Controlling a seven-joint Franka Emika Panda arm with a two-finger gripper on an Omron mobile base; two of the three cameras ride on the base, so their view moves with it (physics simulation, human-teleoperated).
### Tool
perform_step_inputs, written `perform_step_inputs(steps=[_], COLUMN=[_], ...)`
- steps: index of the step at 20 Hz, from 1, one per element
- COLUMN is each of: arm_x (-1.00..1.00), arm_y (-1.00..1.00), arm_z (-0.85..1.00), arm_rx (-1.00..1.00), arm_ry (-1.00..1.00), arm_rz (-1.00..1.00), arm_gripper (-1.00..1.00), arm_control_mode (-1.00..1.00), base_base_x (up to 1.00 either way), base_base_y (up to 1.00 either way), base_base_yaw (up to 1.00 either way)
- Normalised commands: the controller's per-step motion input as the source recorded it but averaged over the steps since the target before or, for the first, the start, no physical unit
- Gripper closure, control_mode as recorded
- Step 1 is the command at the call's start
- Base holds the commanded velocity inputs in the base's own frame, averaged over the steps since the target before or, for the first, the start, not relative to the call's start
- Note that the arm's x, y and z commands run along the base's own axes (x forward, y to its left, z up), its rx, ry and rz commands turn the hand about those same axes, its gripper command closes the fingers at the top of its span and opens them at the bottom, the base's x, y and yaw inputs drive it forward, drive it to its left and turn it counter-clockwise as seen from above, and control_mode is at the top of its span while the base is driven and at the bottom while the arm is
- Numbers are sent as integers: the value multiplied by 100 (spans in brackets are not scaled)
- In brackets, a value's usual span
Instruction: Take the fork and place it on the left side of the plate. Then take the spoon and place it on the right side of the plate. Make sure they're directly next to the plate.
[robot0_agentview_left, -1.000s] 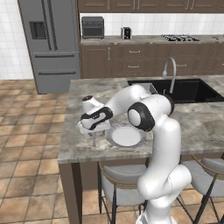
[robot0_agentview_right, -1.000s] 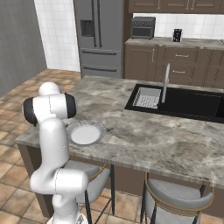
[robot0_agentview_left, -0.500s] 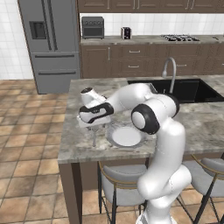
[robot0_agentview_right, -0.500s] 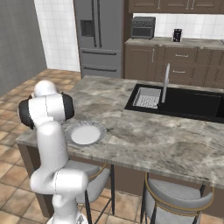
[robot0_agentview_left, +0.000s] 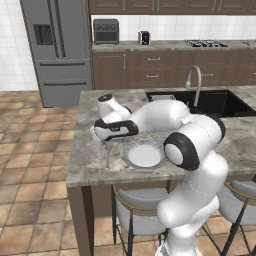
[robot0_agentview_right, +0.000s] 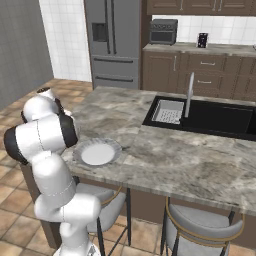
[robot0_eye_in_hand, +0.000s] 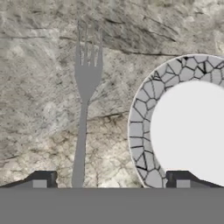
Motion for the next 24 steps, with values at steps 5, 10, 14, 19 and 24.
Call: perform_step_inputs(steps=[5,10,14,19,24], arm_x=[-77,-74,-77,-72,-68], arm_y=[-52,-54,-48,-34,-29], arm_z=[33,32,47,57,50], arm_rx=[20,19,13,7,5], arm_ry=[-18,-12,-7,0,9], arm_rz=[4,11,12,9,7], arm_gripper=[-100,-100,-100,-100,-100], arm_control_mode=[-100,-100,-100,-100,-100], base_base_x=[0,0,0,0,0], base_base_y=[0,0,0,0,0], base_base_yaw=[0,0,0,0,0])
